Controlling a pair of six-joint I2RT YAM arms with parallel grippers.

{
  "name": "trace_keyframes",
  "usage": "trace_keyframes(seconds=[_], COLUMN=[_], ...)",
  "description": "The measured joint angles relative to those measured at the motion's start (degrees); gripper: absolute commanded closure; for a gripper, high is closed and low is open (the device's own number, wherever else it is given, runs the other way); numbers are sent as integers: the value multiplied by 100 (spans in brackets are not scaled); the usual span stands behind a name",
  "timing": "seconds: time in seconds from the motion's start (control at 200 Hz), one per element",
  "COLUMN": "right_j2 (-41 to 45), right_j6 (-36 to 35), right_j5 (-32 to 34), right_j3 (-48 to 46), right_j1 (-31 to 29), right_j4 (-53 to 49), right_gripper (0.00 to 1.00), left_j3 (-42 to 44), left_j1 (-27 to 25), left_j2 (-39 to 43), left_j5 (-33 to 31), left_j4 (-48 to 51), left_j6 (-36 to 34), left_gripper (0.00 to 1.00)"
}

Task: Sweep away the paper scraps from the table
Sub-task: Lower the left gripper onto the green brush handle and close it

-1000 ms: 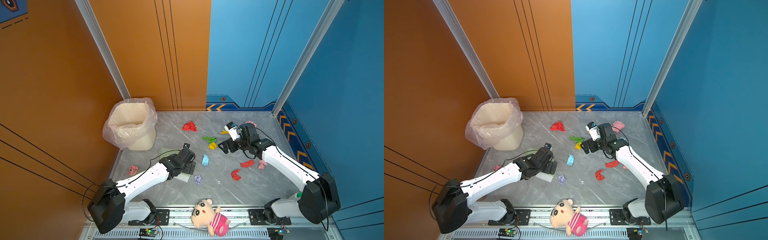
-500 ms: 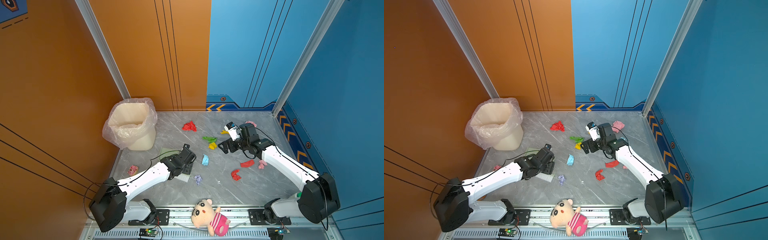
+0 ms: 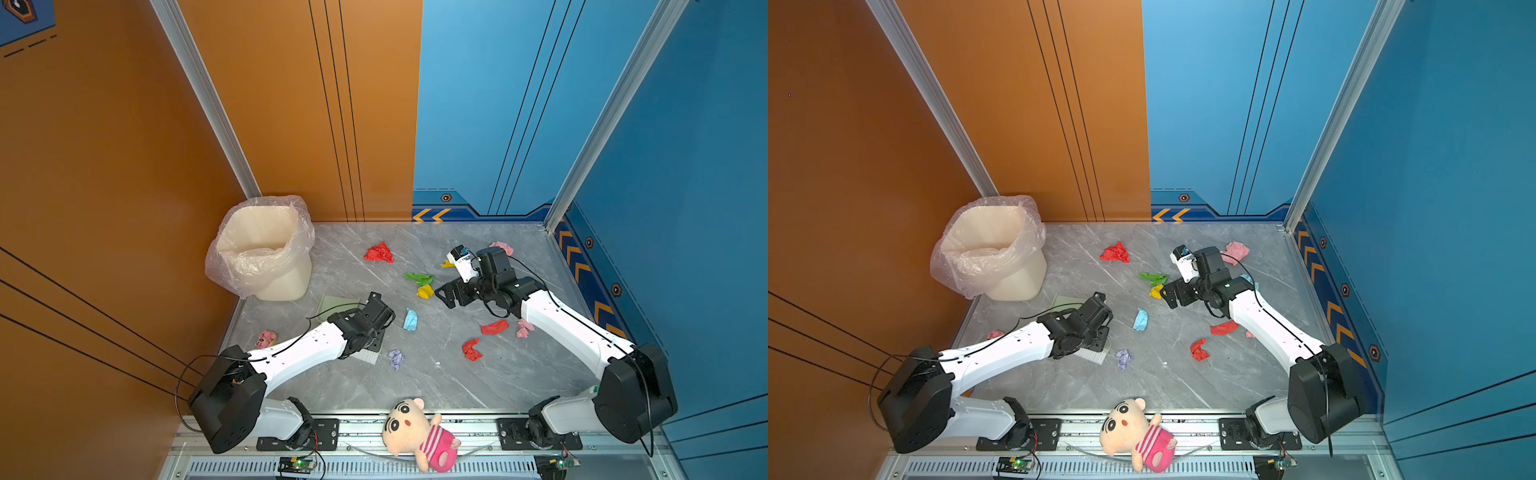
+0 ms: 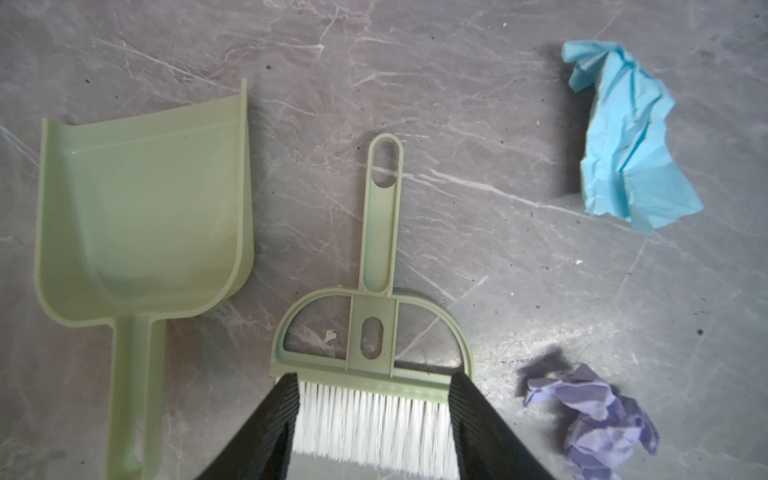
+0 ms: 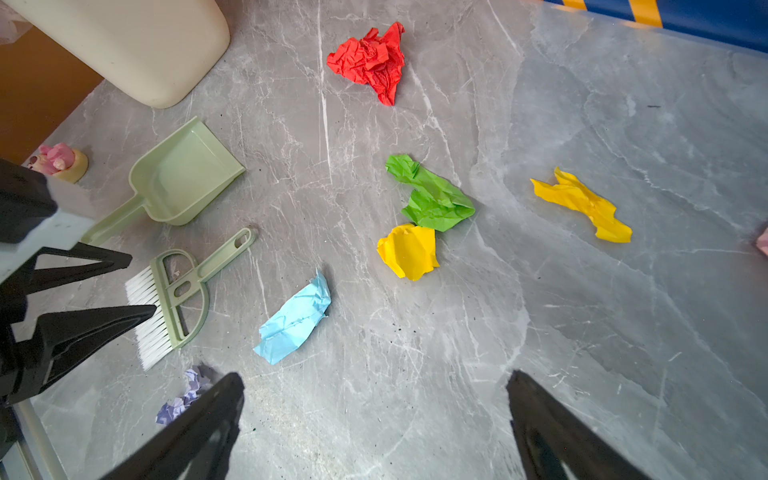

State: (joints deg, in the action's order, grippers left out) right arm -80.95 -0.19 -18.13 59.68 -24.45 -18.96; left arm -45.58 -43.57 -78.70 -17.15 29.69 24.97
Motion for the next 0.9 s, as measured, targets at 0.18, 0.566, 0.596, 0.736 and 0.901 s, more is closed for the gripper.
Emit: trace_keyframes(seconds=[0.18,0.566,0.596,0.736,0.901], right_j2=[-83,-179,-184,-210,-234], right_j6=[0,0,0,0,-2], right_j5=[13,11,11,11,11], right_j3=[0,0,0,0,2], right_j1=[-4,-31,-31,-31,-31], right_j4=[2,2,2,2,2], right_gripper=[0,0,0,0,0], left_j3=[-76,-216,-216,-219,-221], left_j1=[0,0,0,0,9], left_j2=[-299,-754,-787,-909,-935], left_j5=[76,90,90,90,105], left_j4=[81,120,122,125,122], left_j6=[-2,-2,-2,-2,-2], left_gripper=[41,42,42,43,43])
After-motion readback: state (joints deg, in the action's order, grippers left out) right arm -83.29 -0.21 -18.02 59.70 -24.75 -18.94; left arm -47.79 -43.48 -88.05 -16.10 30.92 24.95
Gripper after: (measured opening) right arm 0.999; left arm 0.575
